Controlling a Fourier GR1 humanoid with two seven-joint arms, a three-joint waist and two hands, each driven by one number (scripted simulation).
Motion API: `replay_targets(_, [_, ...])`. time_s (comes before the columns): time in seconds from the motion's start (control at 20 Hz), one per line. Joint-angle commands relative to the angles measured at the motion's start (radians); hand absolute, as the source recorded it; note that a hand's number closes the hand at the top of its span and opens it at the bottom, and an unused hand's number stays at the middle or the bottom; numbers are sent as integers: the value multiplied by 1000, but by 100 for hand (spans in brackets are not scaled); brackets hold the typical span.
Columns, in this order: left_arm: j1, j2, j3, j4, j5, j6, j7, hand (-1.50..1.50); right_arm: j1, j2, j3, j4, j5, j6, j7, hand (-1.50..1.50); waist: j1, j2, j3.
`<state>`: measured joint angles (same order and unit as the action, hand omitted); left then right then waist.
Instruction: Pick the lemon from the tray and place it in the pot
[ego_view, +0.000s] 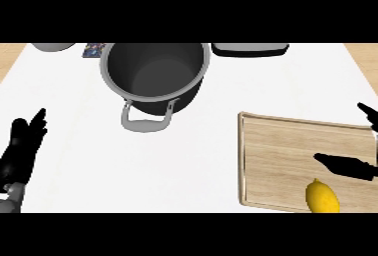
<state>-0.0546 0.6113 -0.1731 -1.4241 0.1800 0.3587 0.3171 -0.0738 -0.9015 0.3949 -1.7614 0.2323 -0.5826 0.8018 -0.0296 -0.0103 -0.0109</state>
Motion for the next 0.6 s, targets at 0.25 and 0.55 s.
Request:
replay_targets(0.25, [-47,2,-1,4,6,-40,18,0,-138,-239,13,-253,-187,446,513,-150,33,8,0])
replay_targets(0.55, [-58,-39,-20,29,-20,-11,20,0,-158,-253,42,-261,-466,556,628,-150,53,17,4])
